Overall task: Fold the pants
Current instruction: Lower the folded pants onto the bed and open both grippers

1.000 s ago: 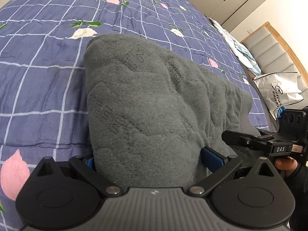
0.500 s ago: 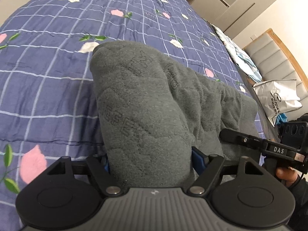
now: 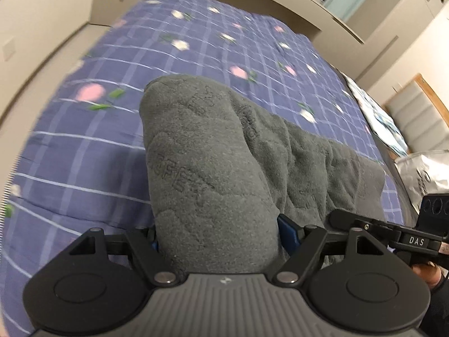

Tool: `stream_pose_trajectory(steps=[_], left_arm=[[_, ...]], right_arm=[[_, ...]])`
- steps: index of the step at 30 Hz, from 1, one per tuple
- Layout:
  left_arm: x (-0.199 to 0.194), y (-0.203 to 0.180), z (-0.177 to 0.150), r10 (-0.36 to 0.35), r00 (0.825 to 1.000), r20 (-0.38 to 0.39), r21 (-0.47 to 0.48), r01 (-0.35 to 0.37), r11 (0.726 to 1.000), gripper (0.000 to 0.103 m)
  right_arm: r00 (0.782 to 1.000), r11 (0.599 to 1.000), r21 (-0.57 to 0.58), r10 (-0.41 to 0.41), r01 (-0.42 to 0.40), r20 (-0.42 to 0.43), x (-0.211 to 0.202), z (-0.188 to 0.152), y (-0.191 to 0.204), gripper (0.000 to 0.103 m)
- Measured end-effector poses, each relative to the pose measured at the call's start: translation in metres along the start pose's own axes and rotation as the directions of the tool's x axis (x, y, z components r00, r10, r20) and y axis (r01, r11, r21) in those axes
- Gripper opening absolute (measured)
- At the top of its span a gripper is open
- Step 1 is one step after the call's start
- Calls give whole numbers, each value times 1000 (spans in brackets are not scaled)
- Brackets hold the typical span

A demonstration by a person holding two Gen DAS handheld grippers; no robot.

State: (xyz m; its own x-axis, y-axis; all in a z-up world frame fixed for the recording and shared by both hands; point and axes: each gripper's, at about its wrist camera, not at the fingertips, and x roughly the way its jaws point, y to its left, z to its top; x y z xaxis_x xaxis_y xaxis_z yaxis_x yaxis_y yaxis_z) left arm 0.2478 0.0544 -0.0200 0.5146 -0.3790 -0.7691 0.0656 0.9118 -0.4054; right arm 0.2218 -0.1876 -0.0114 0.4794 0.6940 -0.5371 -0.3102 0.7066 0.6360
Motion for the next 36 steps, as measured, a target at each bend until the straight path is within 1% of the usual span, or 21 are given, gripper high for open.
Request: stream_pose_trajectory(steps=[4, 8, 12, 14, 19, 22, 24, 25, 27, 29, 33, 34, 36], left_arm=[[-10, 26, 6, 41, 999, 14, -25, -40, 999, 79], [-5, 46, 5, 52, 999, 3, -55, -51, 997, 79], [14, 62, -4, 53, 998, -37, -92, -56, 994, 80], [19, 67, -10, 59, 998, -38, -96, -62, 993, 82], [21, 68, -12, 56, 998, -34, -93, -59, 994, 84], [20, 66, -13, 68, 997, -38, -84, -71, 994, 88], [20, 65, -14, 87, 995, -41, -80, -90, 993, 92], [19, 64, -15, 97, 994, -41, -76, -100, 992, 94], [15, 64, -18, 119, 992, -37, -69, -122, 990, 96], [9, 63, -23, 136, 990, -26, -71, -138, 988, 98], [-10, 58, -33, 158, 987, 7, -68, -157, 985, 99], [-17, 55, -37, 162, 986, 23, -66, -161, 985, 101], [-31, 49, -44, 179, 982, 57, -60, -176, 983, 101]], right_arm=[[1000, 1000, 13, 22, -21, -20, 31, 3, 16, 56], [998, 999, 23, 25, -24, -53, 55, -1, 26, 56], [996, 1000, 25, -14, 16, -84, 74, -6, 23, 56], [995, 999, 17, -43, 45, -95, 80, -11, 21, 58], [994, 998, 9, -66, 67, -93, 79, -17, 19, 62], [991, 996, -16, -92, 90, -96, 81, -18, 22, 68], [989, 993, -30, -114, 111, -97, 80, -20, 23, 76], [987, 992, -39, -127, 124, -98, 80, -22, 24, 77], [984, 988, -59, -149, 144, -94, 78, -24, 26, 83], [982, 984, -71, -167, 162, -83, 73, -27, 29, 87], [980, 976, -103, -195, 191, -29, 54, -34, 41, 96], [980, 974, -113, -198, 196, -12, 49, -35, 45, 97], [981, 971, -138, -194, 196, 29, 36, -40, 57, 102]])
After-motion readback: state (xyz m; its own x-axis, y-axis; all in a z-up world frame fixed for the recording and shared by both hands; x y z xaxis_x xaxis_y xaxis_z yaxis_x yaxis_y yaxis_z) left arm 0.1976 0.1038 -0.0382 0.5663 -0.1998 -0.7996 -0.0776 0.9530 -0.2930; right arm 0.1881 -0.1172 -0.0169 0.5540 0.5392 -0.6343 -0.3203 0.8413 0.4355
